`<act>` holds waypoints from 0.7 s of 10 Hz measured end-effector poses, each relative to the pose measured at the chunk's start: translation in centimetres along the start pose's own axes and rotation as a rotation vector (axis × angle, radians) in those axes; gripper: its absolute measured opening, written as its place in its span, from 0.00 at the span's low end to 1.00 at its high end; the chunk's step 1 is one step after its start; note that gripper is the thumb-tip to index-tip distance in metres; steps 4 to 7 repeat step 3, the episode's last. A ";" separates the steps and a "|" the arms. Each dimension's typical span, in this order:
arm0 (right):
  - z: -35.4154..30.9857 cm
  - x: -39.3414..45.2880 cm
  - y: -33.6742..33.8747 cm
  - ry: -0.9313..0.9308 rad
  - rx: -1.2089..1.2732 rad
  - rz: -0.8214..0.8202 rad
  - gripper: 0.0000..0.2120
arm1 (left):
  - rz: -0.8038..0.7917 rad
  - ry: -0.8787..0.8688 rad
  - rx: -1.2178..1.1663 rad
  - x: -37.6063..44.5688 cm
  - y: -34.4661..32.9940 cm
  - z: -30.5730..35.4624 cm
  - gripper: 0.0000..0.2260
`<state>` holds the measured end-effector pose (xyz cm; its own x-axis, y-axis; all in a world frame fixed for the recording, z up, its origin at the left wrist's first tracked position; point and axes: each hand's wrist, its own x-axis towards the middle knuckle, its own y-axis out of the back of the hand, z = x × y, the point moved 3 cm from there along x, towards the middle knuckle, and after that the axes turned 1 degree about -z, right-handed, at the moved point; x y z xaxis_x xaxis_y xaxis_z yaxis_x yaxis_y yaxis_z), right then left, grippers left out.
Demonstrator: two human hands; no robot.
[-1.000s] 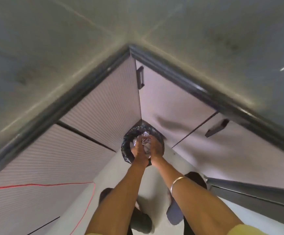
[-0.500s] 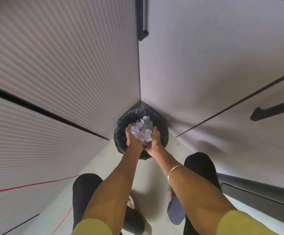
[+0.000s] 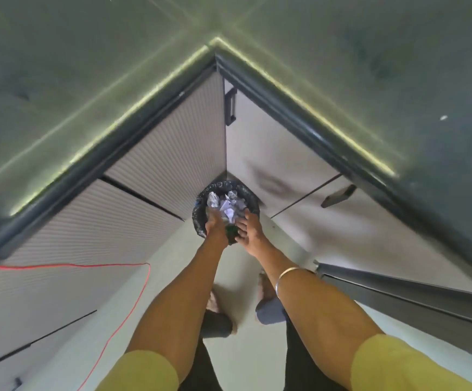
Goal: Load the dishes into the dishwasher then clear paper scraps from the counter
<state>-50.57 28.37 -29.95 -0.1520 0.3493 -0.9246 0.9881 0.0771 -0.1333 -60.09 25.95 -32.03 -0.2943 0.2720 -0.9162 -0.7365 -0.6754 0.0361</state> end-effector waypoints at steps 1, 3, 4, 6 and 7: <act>-2.9 -6.1 -0.5 0.104 -0.242 0.051 0.16 | 0.081 -0.125 0.361 -4.6 1.0 1.8 0.28; -7.3 -15.3 -0.6 0.304 -0.708 0.104 0.16 | 0.034 -0.307 0.895 -19.7 1.4 6.3 0.16; -7.3 -15.3 -0.6 0.304 -0.708 0.104 0.16 | 0.034 -0.307 0.895 -19.7 1.4 6.3 0.16; -7.3 -15.3 -0.6 0.304 -0.708 0.104 0.16 | 0.034 -0.307 0.895 -19.7 1.4 6.3 0.16; -7.3 -15.3 -0.6 0.304 -0.708 0.104 0.16 | 0.034 -0.307 0.895 -19.7 1.4 6.3 0.16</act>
